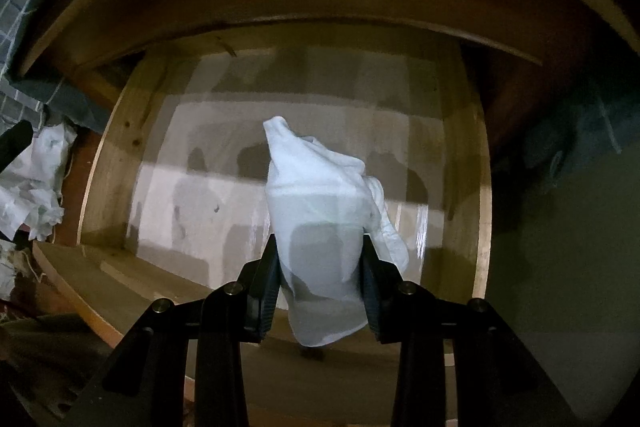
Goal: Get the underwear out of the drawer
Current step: 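Open the left tool and bring it back down over the drawer, then lift the white sock with the right tool up over the shoe box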
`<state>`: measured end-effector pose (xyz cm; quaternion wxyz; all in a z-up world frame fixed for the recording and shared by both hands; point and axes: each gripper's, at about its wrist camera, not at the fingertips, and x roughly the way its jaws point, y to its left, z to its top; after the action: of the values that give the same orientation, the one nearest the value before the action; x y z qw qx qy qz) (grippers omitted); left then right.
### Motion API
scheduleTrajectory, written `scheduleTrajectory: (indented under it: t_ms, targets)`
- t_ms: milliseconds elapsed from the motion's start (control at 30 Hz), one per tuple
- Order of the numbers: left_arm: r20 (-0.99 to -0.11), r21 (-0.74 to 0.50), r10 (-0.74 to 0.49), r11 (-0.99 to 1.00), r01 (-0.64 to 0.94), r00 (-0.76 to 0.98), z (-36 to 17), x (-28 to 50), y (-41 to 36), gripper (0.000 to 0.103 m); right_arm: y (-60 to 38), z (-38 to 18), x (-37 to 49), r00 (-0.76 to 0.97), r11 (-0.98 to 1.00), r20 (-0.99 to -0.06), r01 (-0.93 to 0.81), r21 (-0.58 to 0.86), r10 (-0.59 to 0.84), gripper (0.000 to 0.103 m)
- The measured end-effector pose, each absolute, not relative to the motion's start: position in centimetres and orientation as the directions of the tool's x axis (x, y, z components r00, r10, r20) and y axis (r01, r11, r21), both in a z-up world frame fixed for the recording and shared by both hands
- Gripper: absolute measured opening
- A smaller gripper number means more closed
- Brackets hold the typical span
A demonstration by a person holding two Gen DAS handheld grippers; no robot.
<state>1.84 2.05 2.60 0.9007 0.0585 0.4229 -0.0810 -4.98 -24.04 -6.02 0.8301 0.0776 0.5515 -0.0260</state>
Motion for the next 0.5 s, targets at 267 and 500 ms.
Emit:
scheduleTrajectory:
  t_ms: [267, 500]
  targets:
    - [-0.772, 0.049, -0.085, 0.980, 0.192, 0.629, 2.7, 2.3, 1.9, 0.053, -23.8, -4.1, -6.1, 0.436, 0.988, -0.899, 0.118, 0.096, 0.035, 0.034]
    - [-0.776, 0.055, -0.084, 0.978, 0.199, 0.625, 2.6, 2.6, 2.0, 0.054, -23.6, -1.1, -6.9, 0.465, 0.989, -0.885, 0.114, 0.089, 0.026, 0.034]
